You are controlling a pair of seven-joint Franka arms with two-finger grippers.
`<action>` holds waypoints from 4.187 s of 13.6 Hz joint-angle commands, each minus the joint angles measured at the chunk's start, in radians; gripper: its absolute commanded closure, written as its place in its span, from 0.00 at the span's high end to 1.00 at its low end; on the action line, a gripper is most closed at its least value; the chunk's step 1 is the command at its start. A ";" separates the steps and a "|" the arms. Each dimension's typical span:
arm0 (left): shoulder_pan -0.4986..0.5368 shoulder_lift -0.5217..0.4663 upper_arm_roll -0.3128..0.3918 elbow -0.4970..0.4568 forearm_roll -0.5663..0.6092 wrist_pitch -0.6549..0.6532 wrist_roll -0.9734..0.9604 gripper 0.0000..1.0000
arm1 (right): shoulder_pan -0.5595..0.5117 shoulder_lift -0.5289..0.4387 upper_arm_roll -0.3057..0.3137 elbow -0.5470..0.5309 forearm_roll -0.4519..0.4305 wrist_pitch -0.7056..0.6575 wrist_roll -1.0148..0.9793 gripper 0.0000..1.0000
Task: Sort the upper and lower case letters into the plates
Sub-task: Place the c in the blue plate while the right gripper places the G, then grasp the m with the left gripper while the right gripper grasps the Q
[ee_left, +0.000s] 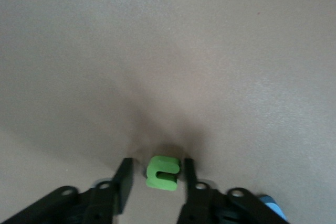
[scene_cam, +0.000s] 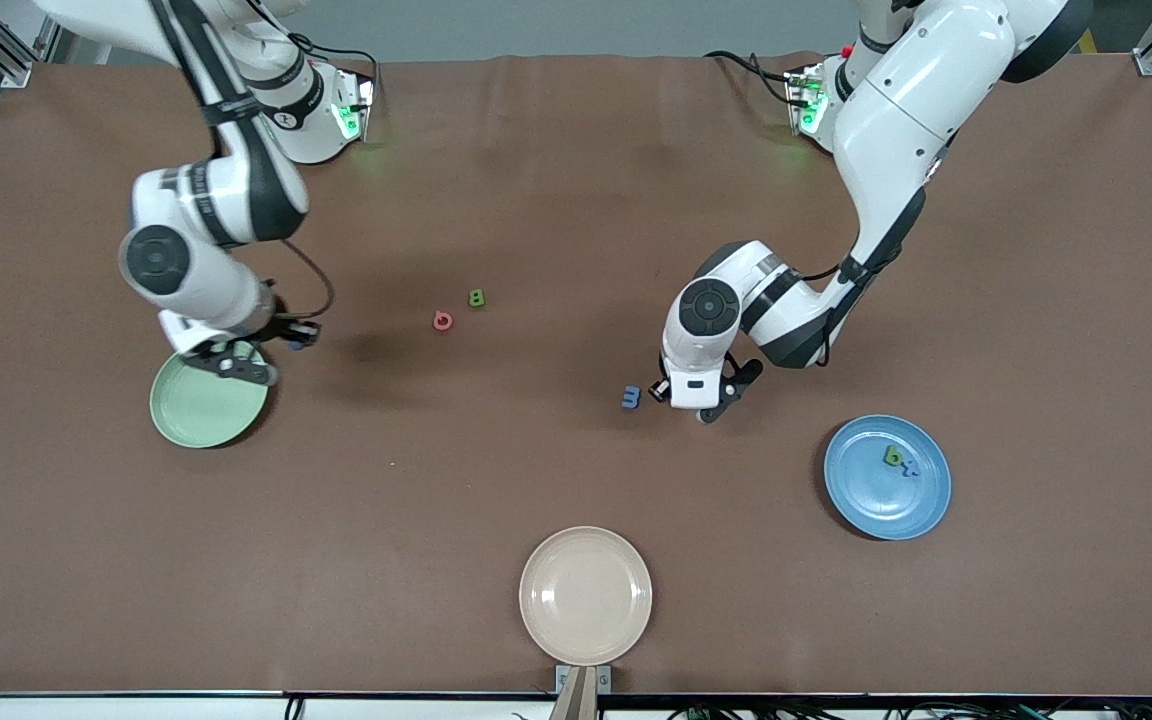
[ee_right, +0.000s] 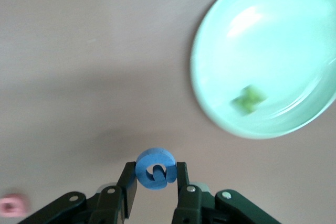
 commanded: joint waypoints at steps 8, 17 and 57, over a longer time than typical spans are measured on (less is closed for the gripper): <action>0.094 -0.040 0.005 0.105 0.040 -0.075 0.157 0.00 | -0.348 0.127 0.021 0.036 -0.028 0.147 -0.587 0.18; 0.334 -0.061 0.005 0.156 0.040 -0.150 0.681 0.00 | -0.365 0.212 0.021 -0.042 -0.026 0.355 -0.587 0.21; -0.137 0.132 0.059 0.214 0.026 0.017 -0.393 1.00 | 0.450 0.213 0.031 -0.048 0.147 0.307 0.765 0.78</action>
